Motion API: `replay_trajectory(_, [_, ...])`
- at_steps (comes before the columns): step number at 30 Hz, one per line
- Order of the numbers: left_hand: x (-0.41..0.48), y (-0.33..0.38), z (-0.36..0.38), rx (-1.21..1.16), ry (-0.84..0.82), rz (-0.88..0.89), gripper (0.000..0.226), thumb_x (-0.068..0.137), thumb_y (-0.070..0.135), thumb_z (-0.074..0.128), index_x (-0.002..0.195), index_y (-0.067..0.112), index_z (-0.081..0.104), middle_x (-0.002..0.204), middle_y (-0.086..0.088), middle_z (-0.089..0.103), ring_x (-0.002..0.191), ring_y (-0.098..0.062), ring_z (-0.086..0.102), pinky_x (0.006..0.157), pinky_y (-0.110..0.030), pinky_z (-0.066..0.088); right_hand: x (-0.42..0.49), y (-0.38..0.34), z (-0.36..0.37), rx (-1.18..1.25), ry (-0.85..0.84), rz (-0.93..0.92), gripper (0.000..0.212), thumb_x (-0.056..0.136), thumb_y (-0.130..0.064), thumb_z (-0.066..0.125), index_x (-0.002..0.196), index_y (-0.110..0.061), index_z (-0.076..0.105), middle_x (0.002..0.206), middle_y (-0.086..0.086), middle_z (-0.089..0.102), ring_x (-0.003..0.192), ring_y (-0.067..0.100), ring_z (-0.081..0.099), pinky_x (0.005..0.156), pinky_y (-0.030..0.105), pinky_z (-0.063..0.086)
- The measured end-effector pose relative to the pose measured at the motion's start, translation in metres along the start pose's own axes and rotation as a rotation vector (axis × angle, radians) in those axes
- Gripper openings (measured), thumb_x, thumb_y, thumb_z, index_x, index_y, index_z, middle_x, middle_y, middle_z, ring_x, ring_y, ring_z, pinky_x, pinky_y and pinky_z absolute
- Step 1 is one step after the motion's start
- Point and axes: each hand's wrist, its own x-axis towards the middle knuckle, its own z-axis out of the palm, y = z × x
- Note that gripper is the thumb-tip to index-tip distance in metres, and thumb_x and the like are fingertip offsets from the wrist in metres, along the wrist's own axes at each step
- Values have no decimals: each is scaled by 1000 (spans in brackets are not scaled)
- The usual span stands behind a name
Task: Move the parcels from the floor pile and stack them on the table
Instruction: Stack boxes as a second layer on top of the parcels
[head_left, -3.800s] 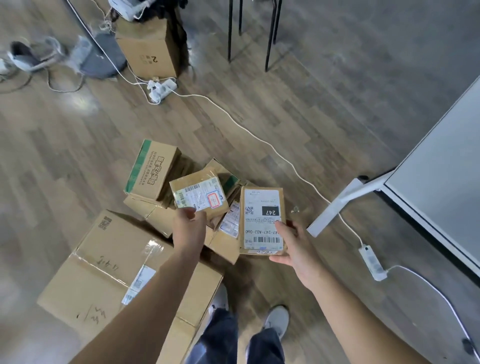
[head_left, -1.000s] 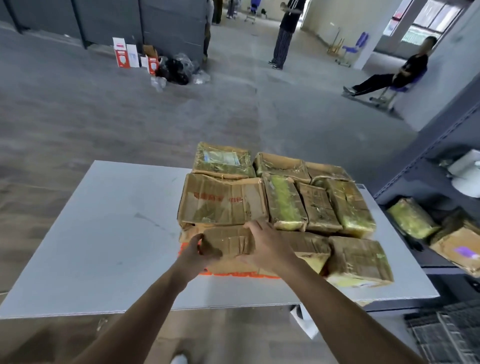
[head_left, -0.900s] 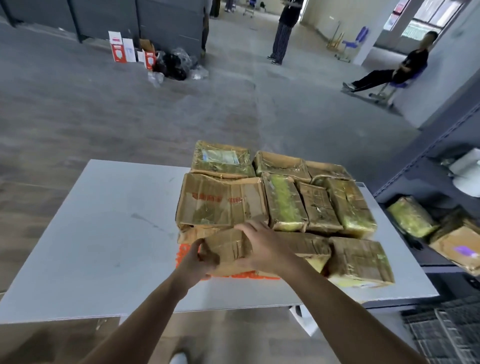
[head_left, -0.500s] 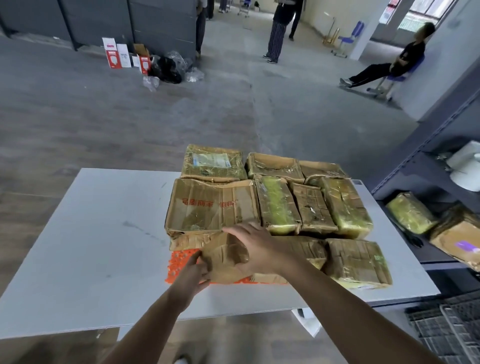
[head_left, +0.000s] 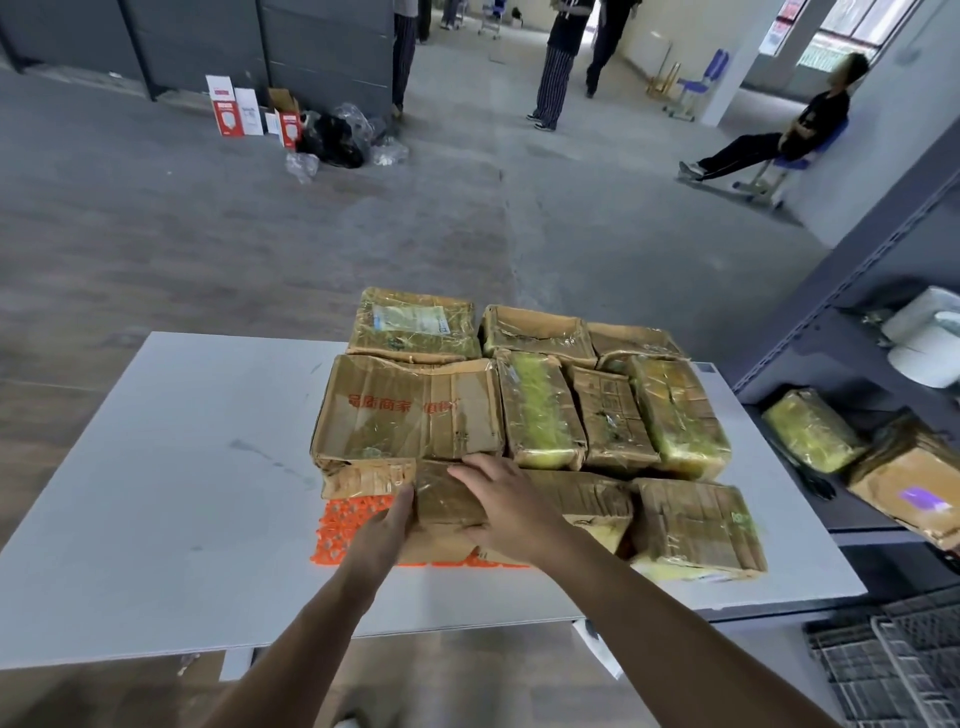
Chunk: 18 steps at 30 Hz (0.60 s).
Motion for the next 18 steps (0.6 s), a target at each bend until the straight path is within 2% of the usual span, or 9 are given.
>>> replay_trajectory(4, [3,4,12,47,-11,122,55,95,58,37,119,16,62,117,-7,64,106,-25,58,98,-42,45,-8,8,1,-68,23,21,70,87,-41,65,148,-29,32,154,-1,24,142,25,22,115,46,25])
replay_trajectory(9, [2,4,19,38,11,142,55,98,54,35,129,13,56,124,-8,60,112,-26,55,96,-38,42,-12,13,4,-62,-17,81,74,90,-45,62,151,-28,24,159,-3,14,147,29,15,116,49,25])
replay_trajectory(12, [-1,3,19,8,21,127,58,97,56,36,130,12,52,126,-6,59,113,-25,54,95,-38,42,-12,13,7,-73,13,105,73,89,-45,63,150,-27,26,158,-1,16,143,26,23,112,45,33])
replay_trajectory(15, [0,-4,20,-50,23,111,56,93,58,44,128,14,52,122,-7,59,110,-25,56,97,-43,46,-14,16,6,-94,19,94,71,91,-39,62,151,-26,25,155,-3,23,140,23,28,109,40,33])
replay_trajectory(18, [-3,-1,24,-71,-5,108,53,95,56,42,129,16,51,123,-8,57,113,-26,54,103,-49,44,-18,18,5,-93,17,95,71,91,-39,62,151,-25,26,155,0,22,140,24,27,109,42,34])
